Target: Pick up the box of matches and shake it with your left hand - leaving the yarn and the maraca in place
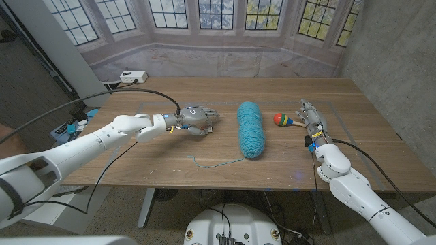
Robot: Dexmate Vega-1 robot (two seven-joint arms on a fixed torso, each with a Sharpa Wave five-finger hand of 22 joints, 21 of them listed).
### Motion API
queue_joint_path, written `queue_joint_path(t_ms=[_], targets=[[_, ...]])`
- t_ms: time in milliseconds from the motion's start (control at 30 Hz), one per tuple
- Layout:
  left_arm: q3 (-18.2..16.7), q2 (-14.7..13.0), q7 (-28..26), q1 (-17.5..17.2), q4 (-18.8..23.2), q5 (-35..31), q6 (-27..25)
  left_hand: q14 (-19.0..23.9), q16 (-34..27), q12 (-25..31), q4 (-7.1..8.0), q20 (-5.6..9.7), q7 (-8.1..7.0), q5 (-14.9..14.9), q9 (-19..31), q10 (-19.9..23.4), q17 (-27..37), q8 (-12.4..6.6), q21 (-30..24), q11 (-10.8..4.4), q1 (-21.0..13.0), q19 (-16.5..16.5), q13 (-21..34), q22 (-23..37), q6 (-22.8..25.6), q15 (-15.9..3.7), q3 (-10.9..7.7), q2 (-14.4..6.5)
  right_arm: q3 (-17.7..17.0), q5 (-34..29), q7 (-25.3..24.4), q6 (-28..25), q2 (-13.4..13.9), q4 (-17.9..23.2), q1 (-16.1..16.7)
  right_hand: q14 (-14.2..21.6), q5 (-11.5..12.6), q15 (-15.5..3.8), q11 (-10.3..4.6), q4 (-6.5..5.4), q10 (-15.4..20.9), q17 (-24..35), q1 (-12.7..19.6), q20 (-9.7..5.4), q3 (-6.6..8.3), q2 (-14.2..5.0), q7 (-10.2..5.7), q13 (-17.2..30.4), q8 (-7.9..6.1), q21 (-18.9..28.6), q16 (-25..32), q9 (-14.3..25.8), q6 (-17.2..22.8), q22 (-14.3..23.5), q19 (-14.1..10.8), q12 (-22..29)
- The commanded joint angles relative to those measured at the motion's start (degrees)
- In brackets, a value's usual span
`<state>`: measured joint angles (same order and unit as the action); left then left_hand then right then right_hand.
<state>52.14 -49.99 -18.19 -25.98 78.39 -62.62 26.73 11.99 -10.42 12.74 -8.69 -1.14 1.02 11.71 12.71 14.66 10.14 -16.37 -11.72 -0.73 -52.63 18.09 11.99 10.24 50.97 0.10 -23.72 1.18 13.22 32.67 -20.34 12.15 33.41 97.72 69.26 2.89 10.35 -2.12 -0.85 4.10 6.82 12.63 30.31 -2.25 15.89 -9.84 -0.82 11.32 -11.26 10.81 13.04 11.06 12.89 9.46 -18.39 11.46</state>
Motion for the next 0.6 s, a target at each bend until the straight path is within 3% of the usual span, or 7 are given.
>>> queue_joint_path(t_ms=[33,600], targets=[[-0.51,-0.20,-0.22,0.37,0.48,0.41,0.30,0.63,-0.53,0.49,-0.16,0.13,-0.01,-0.17,0.10,0.59,0.05,-0.18,-0.32,-0.13,-1.00,0.66,0.03,0.21,0.42,-0.36,-0.27,-0.42,0.21,0.10,0.37,-0.12,0.04,-0.10,-0.34,0.33,-0.11,-0.89,0.18,-0.05,0.54,0.36,-0.53,-3.13,0.41,-0.10,0.28,0.33,-0.14,0.12,0.35,0.13,0.49,0.14,-0.63,0.17],[-1.73,-0.79,0.43,0.55,2.24,0.45,0.58,0.91,-0.50,0.54,-0.18,0.33,-0.09,-0.21,0.16,0.98,0.04,-0.11,-0.37,-0.36,-1.06,0.87,0.01,0.20,0.81,-0.46,-0.33,-0.41,0.60,0.12,0.82,0.31,-0.15,-0.51,-0.57,0.40,-0.09,-0.89,0.15,-0.08,0.52,0.37,-0.64,-3.13,0.45,-0.11,0.29,0.33,-0.15,0.10,0.37,0.13,0.52,0.14,-0.65,0.16]])
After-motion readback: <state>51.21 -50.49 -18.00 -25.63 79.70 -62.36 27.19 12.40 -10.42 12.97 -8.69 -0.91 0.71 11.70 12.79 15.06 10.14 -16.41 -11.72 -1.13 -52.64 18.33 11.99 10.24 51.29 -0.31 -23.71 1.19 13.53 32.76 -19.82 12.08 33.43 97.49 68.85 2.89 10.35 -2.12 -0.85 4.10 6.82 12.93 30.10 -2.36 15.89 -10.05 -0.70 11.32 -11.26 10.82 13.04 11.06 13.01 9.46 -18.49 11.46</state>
